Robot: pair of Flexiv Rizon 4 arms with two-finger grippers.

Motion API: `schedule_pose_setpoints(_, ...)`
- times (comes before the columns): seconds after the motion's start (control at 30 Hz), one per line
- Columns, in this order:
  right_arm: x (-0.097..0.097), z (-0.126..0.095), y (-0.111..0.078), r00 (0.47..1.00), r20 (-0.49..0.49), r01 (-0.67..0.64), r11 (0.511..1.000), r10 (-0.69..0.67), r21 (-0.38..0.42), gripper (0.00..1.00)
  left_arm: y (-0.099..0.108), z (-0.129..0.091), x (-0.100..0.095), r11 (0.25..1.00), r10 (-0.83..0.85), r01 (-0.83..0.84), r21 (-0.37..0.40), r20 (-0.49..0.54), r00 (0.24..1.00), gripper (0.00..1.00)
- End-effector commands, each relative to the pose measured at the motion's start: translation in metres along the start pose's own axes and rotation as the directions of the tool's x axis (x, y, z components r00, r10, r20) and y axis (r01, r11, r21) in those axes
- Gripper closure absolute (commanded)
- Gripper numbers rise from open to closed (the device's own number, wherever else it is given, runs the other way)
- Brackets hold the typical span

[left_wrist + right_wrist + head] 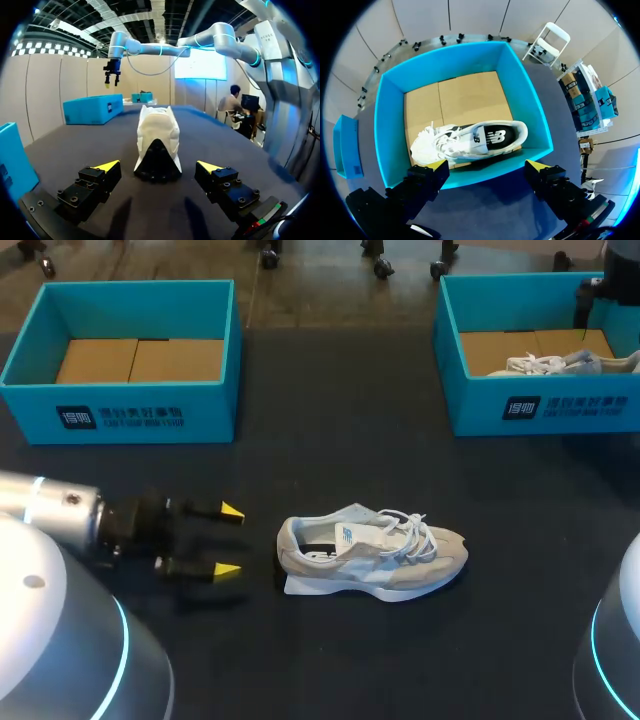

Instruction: Take the shoe out of the shoebox, open the shoe tongue, remove and reinsert the insole, then place the shoe into the shoebox

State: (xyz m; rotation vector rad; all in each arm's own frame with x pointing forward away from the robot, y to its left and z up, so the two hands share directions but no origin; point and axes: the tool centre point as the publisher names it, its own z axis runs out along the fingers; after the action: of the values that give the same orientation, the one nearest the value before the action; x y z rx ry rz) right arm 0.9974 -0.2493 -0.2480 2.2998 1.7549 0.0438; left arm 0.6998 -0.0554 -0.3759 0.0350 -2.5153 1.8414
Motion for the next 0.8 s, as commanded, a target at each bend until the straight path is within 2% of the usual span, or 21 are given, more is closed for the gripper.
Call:
schedule_pose_setpoints(0.03, 0.000, 0.000, -0.001, 1.000, 0.000, 0.000, 1.000, 0.000, -0.002, 0.00, -0.001, 0.023, 0.003, 1.000, -0.016, 0.016, 0.001, 0.031, 0.999, 0.00)
schedule_pose_setpoints(0.43, 0.000, 0.000, -0.001, 1.000, 0.000, 0.000, 1.000, 0.000, -0.002, 0.00, 0.009, 0.048, -0.007, 0.999, -0.048, 0.048, 0.004, 0.031, 0.998, 0.00)
schedule_pose_setpoints(0.8, 0.000, 0.000, -0.001, 1.000, 0.000, 0.000, 1.000, 0.000, -0.002, 0.00, 0.009, 0.069, 0.002, 0.995, -0.101, 0.101, 0.021, 0.007, 0.995, 0.00)
